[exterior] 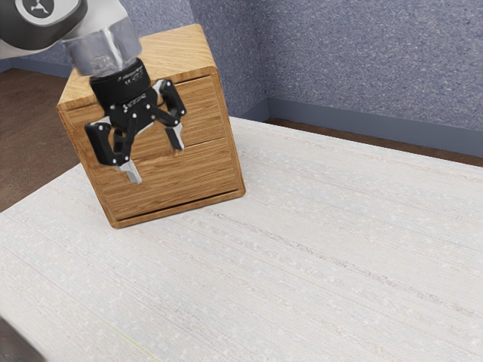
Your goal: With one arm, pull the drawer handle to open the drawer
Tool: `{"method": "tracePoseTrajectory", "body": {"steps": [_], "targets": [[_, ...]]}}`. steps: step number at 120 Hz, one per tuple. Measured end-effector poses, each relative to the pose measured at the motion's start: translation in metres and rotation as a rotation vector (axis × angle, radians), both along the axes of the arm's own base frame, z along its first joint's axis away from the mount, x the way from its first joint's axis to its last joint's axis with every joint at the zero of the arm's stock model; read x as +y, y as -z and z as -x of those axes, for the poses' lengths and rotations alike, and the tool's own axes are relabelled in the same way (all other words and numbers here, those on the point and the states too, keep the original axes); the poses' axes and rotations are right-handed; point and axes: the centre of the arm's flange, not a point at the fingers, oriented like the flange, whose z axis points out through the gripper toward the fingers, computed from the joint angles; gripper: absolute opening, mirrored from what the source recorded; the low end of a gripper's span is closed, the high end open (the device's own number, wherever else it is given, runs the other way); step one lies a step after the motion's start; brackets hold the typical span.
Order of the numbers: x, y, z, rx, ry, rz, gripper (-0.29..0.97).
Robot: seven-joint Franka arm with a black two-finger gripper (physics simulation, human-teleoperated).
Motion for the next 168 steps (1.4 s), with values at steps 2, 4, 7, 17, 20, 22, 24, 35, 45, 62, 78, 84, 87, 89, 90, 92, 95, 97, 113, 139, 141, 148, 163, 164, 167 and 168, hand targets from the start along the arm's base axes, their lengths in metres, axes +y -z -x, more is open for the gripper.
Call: {"method": "tracePoseTrajectory", "body": {"steps": [2,4,7,17,20,22,24,35,45,62,78,84,87,89,90,92,95,97,113,139,141,148,163,164,167,168], "targets": [[0.000,-0.001,-0.001,-0.004,-0.027,0.000,0.66],[0.001,-0.001,-0.001,-0.007,-0.054,0.001,0.66],[0.001,-0.002,-0.002,-0.011,-0.093,0.003,0.66],[0.000,-0.004,-0.004,-0.019,-0.205,0.006,0.66],[0.000,-0.006,-0.004,-0.024,-0.236,0.007,0.66],[-0.001,-0.012,-0.003,-0.038,-0.259,0.002,0.66],[-0.003,-0.022,0.001,-0.060,-0.284,-0.010,0.66],[-0.030,-0.089,0.024,-0.218,-0.344,-0.091,0.66],[-0.015,-0.074,0.016,-0.189,-0.397,-0.108,0.66],[0.007,-0.067,0.013,-0.185,-0.437,-0.209,0.66],[0.078,-0.049,0.014,-0.171,-0.567,-0.308,0.66],[0.098,-0.043,0.026,-0.170,-0.677,-0.362,0.66],[0.102,-0.040,0.031,-0.172,-0.737,-0.389,0.65],[0.104,-0.036,0.032,-0.173,-0.765,-0.398,0.65],[0.104,-0.034,0.032,-0.174,-0.774,-0.401,0.65],[0.101,-0.030,0.030,-0.176,-0.783,-0.402,0.65],[0.095,-0.025,0.025,-0.182,-0.785,-0.400,0.65],[0.090,-0.023,0.021,-0.189,-0.784,-0.403,0.65],[0.052,-0.005,-0.014,-0.280,-0.799,-0.363,0.65],[0.073,0.027,-0.045,-0.355,-0.864,-0.223,0.65],[0.073,0.029,-0.046,-0.357,-0.866,-0.214,0.65],[0.069,0.037,-0.053,-0.361,-0.863,-0.202,0.65],[0.071,0.045,-0.059,-0.368,-0.862,-0.212,0.65],[0.073,0.044,-0.059,-0.370,-0.863,-0.214,0.65],[0.078,0.043,-0.059,-0.374,-0.868,-0.215,0.65],[0.081,0.043,-0.059,-0.375,-0.870,-0.216,0.65]]}}
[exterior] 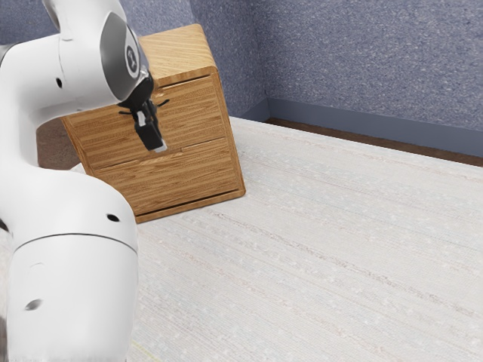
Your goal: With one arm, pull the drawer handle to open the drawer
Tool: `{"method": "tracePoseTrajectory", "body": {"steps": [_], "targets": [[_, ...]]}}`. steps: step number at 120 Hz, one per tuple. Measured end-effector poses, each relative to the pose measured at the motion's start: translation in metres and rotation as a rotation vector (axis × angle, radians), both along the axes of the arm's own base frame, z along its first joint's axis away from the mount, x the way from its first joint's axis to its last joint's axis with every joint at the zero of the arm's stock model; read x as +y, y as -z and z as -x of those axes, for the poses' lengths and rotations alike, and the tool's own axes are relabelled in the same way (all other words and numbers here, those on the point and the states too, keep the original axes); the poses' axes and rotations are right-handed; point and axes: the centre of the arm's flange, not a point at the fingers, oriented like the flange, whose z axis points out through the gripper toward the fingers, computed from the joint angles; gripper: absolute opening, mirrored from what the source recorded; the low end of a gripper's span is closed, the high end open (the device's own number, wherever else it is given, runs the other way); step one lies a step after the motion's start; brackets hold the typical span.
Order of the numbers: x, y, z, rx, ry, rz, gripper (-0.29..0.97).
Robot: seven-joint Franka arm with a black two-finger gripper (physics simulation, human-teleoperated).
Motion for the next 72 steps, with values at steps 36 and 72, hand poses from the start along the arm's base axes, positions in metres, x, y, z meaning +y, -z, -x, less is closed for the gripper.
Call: {"method": "tracePoseTrajectory", "body": {"steps": [36,72], "targets": [[0.062,-0.001,-0.006,-0.040,0.014,-0.046,0.63],[0.088,0.015,-0.022,-0.032,0.083,-0.095,0.61]]}}
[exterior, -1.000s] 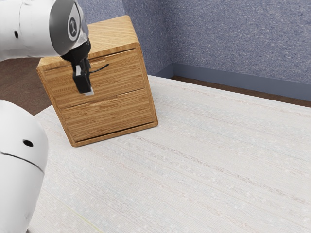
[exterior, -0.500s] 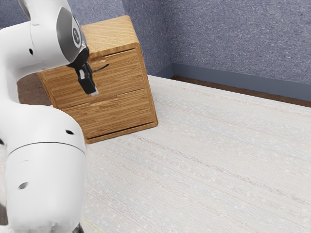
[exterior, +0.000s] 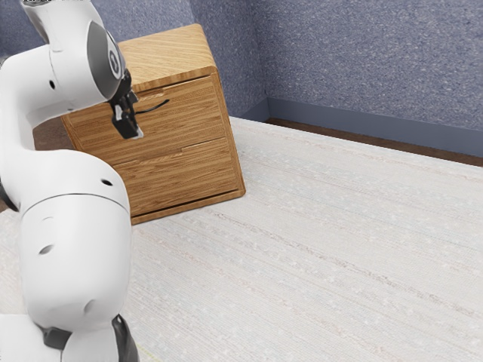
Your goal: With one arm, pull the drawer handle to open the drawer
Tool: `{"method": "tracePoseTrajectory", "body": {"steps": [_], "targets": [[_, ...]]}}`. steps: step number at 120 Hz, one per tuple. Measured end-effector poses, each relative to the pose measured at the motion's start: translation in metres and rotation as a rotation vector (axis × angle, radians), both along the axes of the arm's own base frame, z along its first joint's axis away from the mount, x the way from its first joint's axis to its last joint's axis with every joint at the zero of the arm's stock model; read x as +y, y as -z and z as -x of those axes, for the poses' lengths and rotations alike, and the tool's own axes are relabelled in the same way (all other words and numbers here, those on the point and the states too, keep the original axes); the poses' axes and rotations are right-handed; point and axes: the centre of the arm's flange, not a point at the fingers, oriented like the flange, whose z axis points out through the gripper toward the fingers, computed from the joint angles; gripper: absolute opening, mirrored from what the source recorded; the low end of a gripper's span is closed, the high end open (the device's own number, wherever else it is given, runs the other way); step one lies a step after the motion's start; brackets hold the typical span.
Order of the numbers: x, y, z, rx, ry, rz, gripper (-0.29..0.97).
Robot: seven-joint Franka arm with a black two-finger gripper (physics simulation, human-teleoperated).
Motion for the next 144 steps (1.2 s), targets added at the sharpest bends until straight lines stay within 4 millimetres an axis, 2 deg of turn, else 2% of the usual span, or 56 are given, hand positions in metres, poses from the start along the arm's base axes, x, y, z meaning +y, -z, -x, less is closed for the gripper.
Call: {"method": "tracePoseTrajectory", "body": {"steps": [28,52,121,144], "targets": [[0.010,0.008,-0.005,-0.007,0.048,-0.011,0.58],[0.011,0.015,-0.011,-0.011,0.090,-0.012,0.54],[0.015,0.021,-0.011,0.012,0.147,-0.033,0.30],[0.011,0.017,-0.009,0.017,0.167,-0.044,0.25]]}}
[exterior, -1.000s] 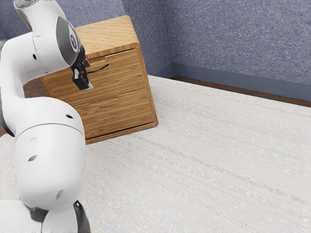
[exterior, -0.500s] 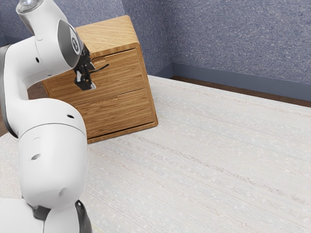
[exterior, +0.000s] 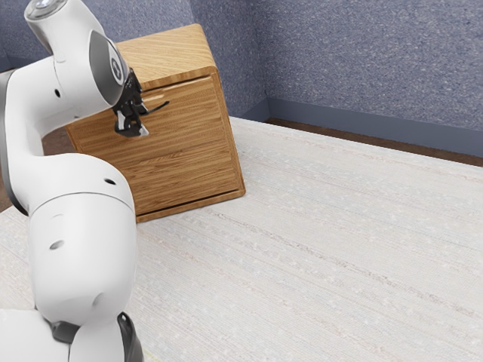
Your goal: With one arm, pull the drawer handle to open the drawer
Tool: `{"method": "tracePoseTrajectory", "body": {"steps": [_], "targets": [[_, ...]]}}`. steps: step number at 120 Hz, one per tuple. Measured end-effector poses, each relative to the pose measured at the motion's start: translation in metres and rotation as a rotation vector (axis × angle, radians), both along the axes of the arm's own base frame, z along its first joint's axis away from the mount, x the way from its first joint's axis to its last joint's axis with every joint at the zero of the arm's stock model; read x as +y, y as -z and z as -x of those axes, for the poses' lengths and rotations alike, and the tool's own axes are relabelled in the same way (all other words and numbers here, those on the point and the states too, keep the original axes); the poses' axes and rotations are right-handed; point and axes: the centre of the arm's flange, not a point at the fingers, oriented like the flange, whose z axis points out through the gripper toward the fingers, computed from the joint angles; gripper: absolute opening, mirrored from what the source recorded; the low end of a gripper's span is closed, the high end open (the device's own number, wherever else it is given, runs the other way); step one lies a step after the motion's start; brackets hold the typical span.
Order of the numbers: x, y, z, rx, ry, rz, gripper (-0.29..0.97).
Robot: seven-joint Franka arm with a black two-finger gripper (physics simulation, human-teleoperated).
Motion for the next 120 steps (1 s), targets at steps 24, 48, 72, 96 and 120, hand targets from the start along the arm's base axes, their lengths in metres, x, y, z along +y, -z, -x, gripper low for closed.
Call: {"method": "tracePoseTrajectory", "body": {"steps": [24,48,72,96,120], "targets": [[-0.007,-0.001,0.000,0.007,0.021,-0.006,0.24],[-0.009,0.002,0.003,0.014,0.026,-0.001,0.23],[-0.012,-0.002,0.007,0.013,0.029,-0.006,0.23],[-0.016,-0.003,0.014,0.011,0.027,-0.003,0.23],[-0.020,-0.009,0.018,0.004,0.030,-0.007,0.19]]}}
